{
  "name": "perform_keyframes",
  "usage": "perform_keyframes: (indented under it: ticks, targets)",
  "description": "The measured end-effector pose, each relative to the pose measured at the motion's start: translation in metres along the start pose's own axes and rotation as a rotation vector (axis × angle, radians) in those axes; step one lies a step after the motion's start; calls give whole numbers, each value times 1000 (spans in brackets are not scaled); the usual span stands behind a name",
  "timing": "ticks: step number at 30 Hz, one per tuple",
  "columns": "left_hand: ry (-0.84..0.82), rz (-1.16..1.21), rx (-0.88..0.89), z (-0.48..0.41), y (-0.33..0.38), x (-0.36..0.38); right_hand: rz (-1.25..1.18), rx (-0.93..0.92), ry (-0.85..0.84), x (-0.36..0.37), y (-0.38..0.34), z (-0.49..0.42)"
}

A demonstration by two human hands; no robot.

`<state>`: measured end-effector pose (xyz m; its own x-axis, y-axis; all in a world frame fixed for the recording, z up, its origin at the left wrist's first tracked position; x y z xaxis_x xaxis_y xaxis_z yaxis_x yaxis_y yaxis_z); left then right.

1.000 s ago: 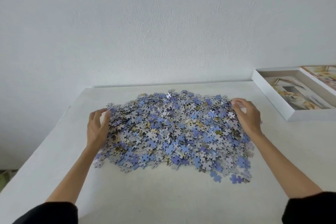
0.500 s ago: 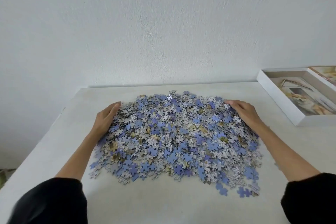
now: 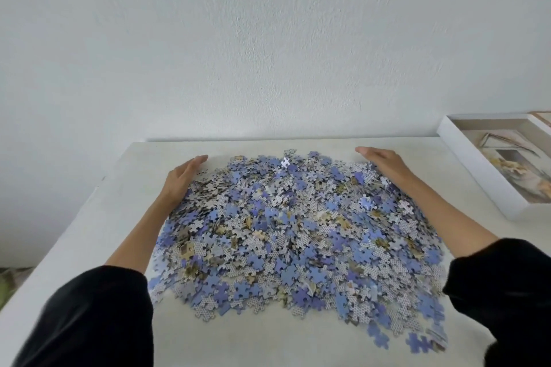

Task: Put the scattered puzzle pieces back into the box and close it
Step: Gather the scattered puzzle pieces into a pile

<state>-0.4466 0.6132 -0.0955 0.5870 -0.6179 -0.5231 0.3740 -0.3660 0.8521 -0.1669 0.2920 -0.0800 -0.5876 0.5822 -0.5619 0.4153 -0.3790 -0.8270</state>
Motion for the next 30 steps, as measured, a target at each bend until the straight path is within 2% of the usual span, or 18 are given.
perform_keyframes:
  ticks: [6,10,12,17,20,24,30]
  targets:
    - [-126,-7,104,7,11,17,90,-72,-109,17,-1,1]
    - [-112,90,116,-8,12,5,74,-173,31,11,-21,-7]
    - [-89,93,103,-19,18,4,50,-205,46,13,-35,-16]
    - [-236,-54,87,-32,43,36,202,-216,-224,58,-57,-45]
    - [-319,-92,59,-33,50,52,252,-231,-320,89,-63,-56]
    - [-372,-121,63,-32,48,65,375,-278,-397,122,-68,-60]
    - [-364,-95,90,-26,46,70,476,-342,-343,128,-60,-45]
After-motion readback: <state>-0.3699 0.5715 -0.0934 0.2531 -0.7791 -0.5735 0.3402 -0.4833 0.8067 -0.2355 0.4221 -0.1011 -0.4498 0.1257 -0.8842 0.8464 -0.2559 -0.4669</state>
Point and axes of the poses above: each hand's wrist, its own z-axis away from the middle knuckle, its own x-axis out of the palm, y = z × x, the point moved 5 cm from there along -z, towards the middle knuckle, and after that the axes turned 4 degrees about -x, right-handed, at the moved point
